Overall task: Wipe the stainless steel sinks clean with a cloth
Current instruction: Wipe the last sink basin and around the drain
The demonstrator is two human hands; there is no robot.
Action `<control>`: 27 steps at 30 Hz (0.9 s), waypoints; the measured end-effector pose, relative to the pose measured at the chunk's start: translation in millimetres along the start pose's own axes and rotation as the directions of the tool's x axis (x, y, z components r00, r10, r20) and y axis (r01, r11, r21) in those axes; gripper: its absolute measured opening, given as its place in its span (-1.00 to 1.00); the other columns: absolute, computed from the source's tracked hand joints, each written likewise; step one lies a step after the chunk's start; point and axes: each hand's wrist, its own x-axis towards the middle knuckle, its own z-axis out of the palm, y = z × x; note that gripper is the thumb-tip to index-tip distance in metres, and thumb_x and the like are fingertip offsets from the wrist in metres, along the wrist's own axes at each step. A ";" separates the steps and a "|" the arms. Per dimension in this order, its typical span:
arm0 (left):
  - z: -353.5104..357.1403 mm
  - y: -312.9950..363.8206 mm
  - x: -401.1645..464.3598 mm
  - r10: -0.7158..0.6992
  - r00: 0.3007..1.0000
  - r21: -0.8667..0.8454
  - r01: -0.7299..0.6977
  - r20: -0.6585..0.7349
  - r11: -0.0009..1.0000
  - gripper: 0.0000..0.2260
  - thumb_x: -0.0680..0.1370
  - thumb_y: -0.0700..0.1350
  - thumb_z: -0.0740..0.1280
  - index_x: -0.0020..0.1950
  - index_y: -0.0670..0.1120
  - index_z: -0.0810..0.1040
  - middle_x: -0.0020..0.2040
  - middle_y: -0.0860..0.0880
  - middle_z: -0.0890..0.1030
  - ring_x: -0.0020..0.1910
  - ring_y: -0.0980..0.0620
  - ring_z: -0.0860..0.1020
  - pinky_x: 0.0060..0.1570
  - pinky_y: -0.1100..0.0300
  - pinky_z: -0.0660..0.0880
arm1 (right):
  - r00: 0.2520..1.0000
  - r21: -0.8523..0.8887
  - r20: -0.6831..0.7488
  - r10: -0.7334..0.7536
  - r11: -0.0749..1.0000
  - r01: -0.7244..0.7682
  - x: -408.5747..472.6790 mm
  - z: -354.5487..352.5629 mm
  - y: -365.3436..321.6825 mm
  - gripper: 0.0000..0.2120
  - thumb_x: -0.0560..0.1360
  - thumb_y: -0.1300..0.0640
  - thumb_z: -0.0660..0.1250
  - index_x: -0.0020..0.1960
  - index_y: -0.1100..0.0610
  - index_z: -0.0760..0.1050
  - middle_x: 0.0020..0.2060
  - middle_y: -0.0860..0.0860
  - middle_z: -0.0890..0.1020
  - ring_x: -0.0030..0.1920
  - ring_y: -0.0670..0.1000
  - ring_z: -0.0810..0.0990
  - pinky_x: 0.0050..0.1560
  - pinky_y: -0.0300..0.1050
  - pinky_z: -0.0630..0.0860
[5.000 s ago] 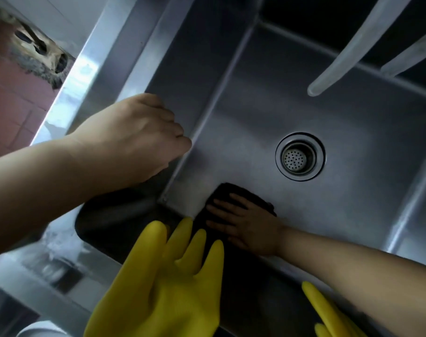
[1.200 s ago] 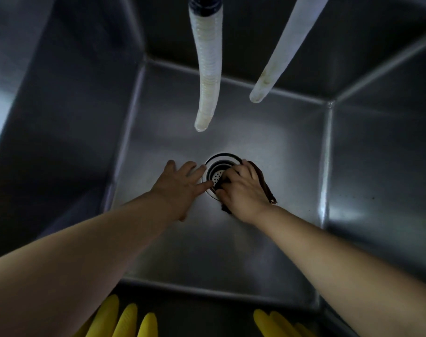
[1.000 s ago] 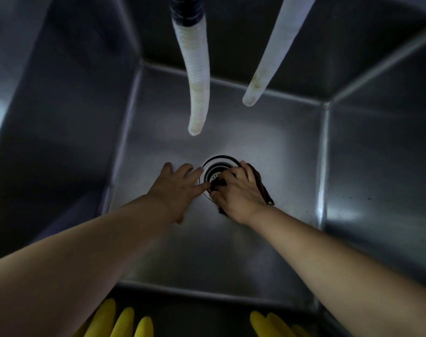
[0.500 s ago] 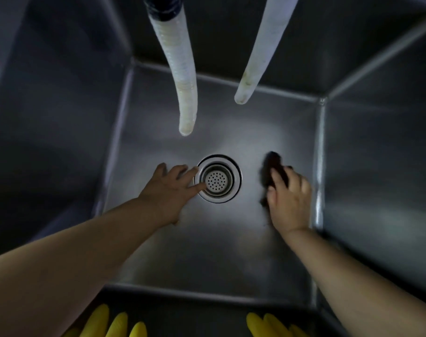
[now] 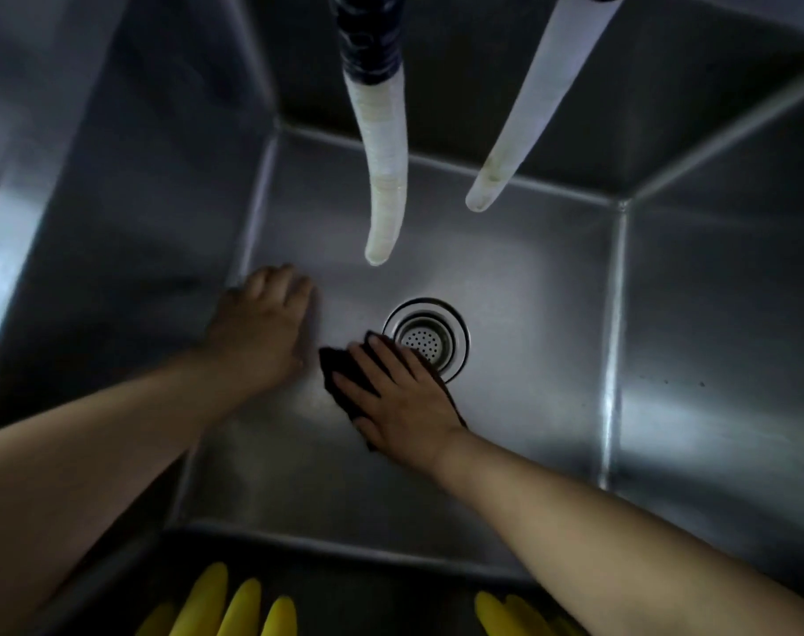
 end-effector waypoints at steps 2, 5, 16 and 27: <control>-6.8 -11.0 3.7 -0.118 0.993 -0.071 0.116 -0.023 0.991 -0.20 0.37 0.03 0.44 0.49 -0.12 0.14 0.50 -0.14 0.09 0.43 -0.16 0.09 0.32 -0.08 0.24 | 0.998 0.029 -0.013 0.064 0.998 -0.063 41.1 -7.2 3.3 -0.42 0.54 -0.11 0.11 0.53 -0.02 0.11 0.50 0.10 0.20 0.51 0.18 0.07 0.49 0.14 -0.01; -9.2 -15.2 6.1 -0.186 0.982 -0.158 0.178 -0.041 0.971 -0.28 0.40 0.04 0.43 0.45 -0.14 0.21 0.48 -0.15 0.12 0.42 -0.16 0.09 0.34 -0.09 0.22 | 0.974 0.032 -0.072 0.216 0.976 -0.215 90.4 -17.7 31.1 -0.40 0.56 -0.10 0.07 0.55 0.00 0.03 0.52 0.09 0.14 0.52 0.17 0.03 0.47 0.14 -0.03; -12.1 5.3 -7.5 -0.024 0.997 0.007 0.024 -0.070 1.000 -0.45 0.48 0.06 0.29 0.43 -0.02 0.24 0.51 -0.06 0.06 0.44 -0.08 -0.01 0.33 0.00 0.19 | 0.838 0.053 -0.123 0.532 0.846 -0.530 14.2 -11.6 139.1 -0.41 0.52 -0.09 0.00 0.53 -0.01 0.05 0.51 0.10 0.14 0.52 0.17 -0.02 0.49 0.12 -0.05; -57.7 -5.4 -21.1 -0.043 0.991 0.058 0.051 -0.128 0.997 -0.66 0.53 0.05 0.22 0.24 -0.06 0.41 0.31 -0.09 0.40 0.32 -0.12 0.29 0.21 0.03 0.30 | 0.996 -0.076 -0.025 0.084 0.993 -0.086 -79.9 25.8 19.4 -0.35 0.42 -0.18 0.22 0.47 -0.02 0.23 0.46 0.24 0.25 0.47 0.32 0.12 0.41 0.31 0.04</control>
